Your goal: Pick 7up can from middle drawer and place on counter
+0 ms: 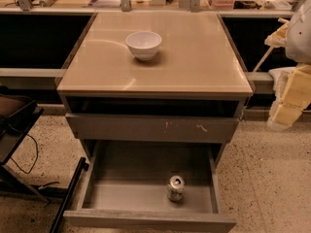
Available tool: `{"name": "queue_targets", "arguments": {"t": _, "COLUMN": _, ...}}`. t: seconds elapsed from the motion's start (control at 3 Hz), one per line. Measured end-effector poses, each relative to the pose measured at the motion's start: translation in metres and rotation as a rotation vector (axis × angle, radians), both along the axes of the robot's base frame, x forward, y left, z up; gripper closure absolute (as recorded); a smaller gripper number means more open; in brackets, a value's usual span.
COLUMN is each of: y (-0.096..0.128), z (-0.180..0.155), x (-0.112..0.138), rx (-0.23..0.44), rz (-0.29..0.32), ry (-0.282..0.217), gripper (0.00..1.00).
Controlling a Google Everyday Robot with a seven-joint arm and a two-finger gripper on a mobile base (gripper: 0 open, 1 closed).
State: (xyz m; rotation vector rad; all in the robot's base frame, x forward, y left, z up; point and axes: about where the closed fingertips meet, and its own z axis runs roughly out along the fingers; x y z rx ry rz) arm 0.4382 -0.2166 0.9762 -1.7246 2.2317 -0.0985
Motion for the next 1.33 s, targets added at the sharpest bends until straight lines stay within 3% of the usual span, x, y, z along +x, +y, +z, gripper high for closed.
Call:
{"name": "queue_targets", "arguments": {"t": 0.67, "y": 0.001, "z": -0.011, "x": -0.004, "rx": 0.032, "rz": 0.007, "ry": 0.001, "gripper": 0.0}}
{"name": "queue_targets", "arguments": {"t": 1.0, "y": 0.006, "z": -0.064, "x": -0.012, "rx": 0.143, "rz": 0.052, "ry": 0.043, "gripper": 0.0}}
{"name": "queue_targets", "arguments": {"t": 1.33, "y": 0.017, "z": -0.142, "x": -0.023, "rx": 0.333, "rz": 0.079, "ry": 0.11, "gripper": 0.0}}
